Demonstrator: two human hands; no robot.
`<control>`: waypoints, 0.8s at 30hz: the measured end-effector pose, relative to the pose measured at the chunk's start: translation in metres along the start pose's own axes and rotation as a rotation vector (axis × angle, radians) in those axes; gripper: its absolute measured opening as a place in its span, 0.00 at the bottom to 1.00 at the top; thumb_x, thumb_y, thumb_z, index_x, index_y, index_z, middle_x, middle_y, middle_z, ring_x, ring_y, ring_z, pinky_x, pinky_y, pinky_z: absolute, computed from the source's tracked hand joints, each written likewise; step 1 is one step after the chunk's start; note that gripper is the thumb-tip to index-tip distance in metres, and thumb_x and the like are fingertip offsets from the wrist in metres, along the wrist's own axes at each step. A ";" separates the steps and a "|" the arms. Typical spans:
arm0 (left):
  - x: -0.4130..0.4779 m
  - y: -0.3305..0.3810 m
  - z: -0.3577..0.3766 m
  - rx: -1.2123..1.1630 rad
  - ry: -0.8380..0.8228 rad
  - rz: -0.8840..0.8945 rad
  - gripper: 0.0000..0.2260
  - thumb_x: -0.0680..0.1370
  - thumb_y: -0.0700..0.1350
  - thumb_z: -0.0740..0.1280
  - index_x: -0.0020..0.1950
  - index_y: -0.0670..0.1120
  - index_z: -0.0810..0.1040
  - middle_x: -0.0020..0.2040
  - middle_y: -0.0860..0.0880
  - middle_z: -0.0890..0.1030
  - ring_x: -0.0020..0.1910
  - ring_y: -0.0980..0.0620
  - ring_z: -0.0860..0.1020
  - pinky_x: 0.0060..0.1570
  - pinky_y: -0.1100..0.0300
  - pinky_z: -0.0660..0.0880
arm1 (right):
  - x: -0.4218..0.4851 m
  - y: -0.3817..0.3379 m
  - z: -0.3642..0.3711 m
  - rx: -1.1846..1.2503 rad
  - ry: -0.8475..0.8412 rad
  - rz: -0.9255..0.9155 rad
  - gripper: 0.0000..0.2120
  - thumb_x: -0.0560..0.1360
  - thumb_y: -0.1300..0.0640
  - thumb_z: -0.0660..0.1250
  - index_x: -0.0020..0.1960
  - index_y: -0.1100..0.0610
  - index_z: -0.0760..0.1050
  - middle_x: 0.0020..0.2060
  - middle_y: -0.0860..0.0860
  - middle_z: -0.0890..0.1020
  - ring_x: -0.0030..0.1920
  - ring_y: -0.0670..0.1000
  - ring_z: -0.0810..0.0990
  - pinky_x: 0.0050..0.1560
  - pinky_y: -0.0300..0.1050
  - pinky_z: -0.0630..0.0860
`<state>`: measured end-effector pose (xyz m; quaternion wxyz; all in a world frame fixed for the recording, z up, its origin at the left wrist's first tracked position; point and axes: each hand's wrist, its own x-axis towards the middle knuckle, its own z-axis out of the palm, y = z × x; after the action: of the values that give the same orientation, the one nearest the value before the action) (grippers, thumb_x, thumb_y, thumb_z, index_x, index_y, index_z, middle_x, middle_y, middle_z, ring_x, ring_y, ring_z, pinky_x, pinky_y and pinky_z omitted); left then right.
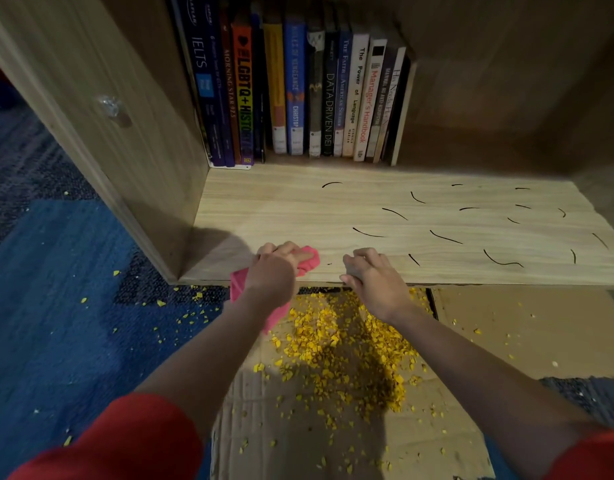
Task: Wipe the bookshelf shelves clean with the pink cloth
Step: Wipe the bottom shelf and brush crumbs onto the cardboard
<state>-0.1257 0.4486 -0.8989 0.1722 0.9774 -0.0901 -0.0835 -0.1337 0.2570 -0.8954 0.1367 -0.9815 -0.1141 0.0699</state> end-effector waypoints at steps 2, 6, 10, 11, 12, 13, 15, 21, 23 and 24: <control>0.001 -0.010 -0.005 0.043 -0.023 0.019 0.30 0.73 0.31 0.55 0.71 0.53 0.68 0.68 0.55 0.68 0.60 0.50 0.65 0.63 0.55 0.67 | -0.001 0.001 0.003 -0.010 0.010 -0.003 0.20 0.80 0.50 0.57 0.71 0.55 0.65 0.69 0.54 0.64 0.68 0.55 0.62 0.65 0.45 0.60; 0.010 -0.008 -0.012 -0.036 0.106 -0.168 0.29 0.73 0.32 0.57 0.72 0.52 0.66 0.67 0.52 0.69 0.61 0.48 0.66 0.62 0.53 0.65 | -0.001 0.003 0.006 0.018 0.012 0.004 0.21 0.81 0.50 0.56 0.72 0.54 0.64 0.71 0.54 0.63 0.71 0.55 0.59 0.68 0.45 0.57; -0.006 0.001 -0.004 0.053 0.007 -0.045 0.26 0.75 0.34 0.57 0.71 0.53 0.68 0.69 0.53 0.67 0.65 0.47 0.64 0.64 0.52 0.61 | -0.002 0.006 0.008 0.147 0.037 0.019 0.21 0.79 0.51 0.60 0.71 0.54 0.66 0.71 0.54 0.65 0.70 0.55 0.60 0.68 0.46 0.59; -0.010 -0.003 -0.005 0.082 -0.010 -0.028 0.23 0.77 0.37 0.57 0.71 0.53 0.68 0.69 0.53 0.67 0.66 0.47 0.63 0.65 0.51 0.61 | -0.003 0.007 0.009 0.173 0.037 0.019 0.21 0.79 0.52 0.61 0.71 0.54 0.67 0.71 0.54 0.65 0.70 0.55 0.61 0.68 0.46 0.59; -0.010 -0.007 -0.006 0.096 -0.013 -0.030 0.21 0.78 0.39 0.57 0.70 0.54 0.68 0.69 0.53 0.67 0.67 0.47 0.63 0.65 0.50 0.61 | -0.003 0.008 0.010 0.194 0.041 0.020 0.21 0.79 0.52 0.61 0.71 0.55 0.67 0.70 0.55 0.65 0.70 0.55 0.61 0.69 0.46 0.58; -0.006 -0.011 -0.007 0.094 0.008 -0.036 0.21 0.79 0.41 0.56 0.71 0.56 0.67 0.69 0.54 0.67 0.67 0.47 0.63 0.65 0.50 0.61 | -0.003 0.009 0.012 0.214 0.050 0.020 0.22 0.78 0.52 0.62 0.71 0.55 0.67 0.70 0.55 0.65 0.71 0.56 0.61 0.69 0.47 0.58; 0.007 -0.009 -0.008 0.050 0.028 -0.053 0.24 0.78 0.37 0.56 0.71 0.56 0.66 0.69 0.55 0.68 0.64 0.47 0.64 0.66 0.51 0.63 | -0.003 0.010 0.016 0.249 0.070 0.024 0.22 0.78 0.52 0.63 0.70 0.55 0.68 0.71 0.55 0.65 0.71 0.57 0.61 0.69 0.48 0.58; 0.016 0.027 -0.005 0.149 0.007 0.052 0.27 0.78 0.34 0.57 0.72 0.57 0.64 0.71 0.55 0.64 0.64 0.47 0.62 0.63 0.51 0.63 | -0.002 0.015 0.023 0.244 0.100 0.007 0.21 0.77 0.53 0.63 0.69 0.56 0.69 0.71 0.56 0.65 0.71 0.56 0.61 0.69 0.48 0.58; 0.004 0.019 -0.004 0.214 0.012 0.130 0.28 0.78 0.33 0.55 0.74 0.56 0.62 0.72 0.55 0.64 0.65 0.47 0.62 0.63 0.50 0.62 | -0.003 0.016 0.022 0.266 0.111 0.012 0.21 0.77 0.52 0.64 0.68 0.56 0.70 0.71 0.55 0.66 0.71 0.56 0.61 0.69 0.49 0.60; 0.001 0.013 -0.006 0.252 0.007 0.141 0.27 0.77 0.33 0.55 0.74 0.54 0.62 0.72 0.54 0.64 0.66 0.46 0.61 0.63 0.49 0.62 | -0.003 0.016 0.022 0.275 0.110 0.015 0.21 0.77 0.52 0.64 0.68 0.56 0.70 0.71 0.55 0.66 0.71 0.56 0.61 0.69 0.49 0.61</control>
<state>-0.1256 0.4385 -0.8890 0.0539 0.9828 -0.1676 -0.0559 -0.1370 0.2467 -0.9204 0.2754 -0.9567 -0.0882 0.0320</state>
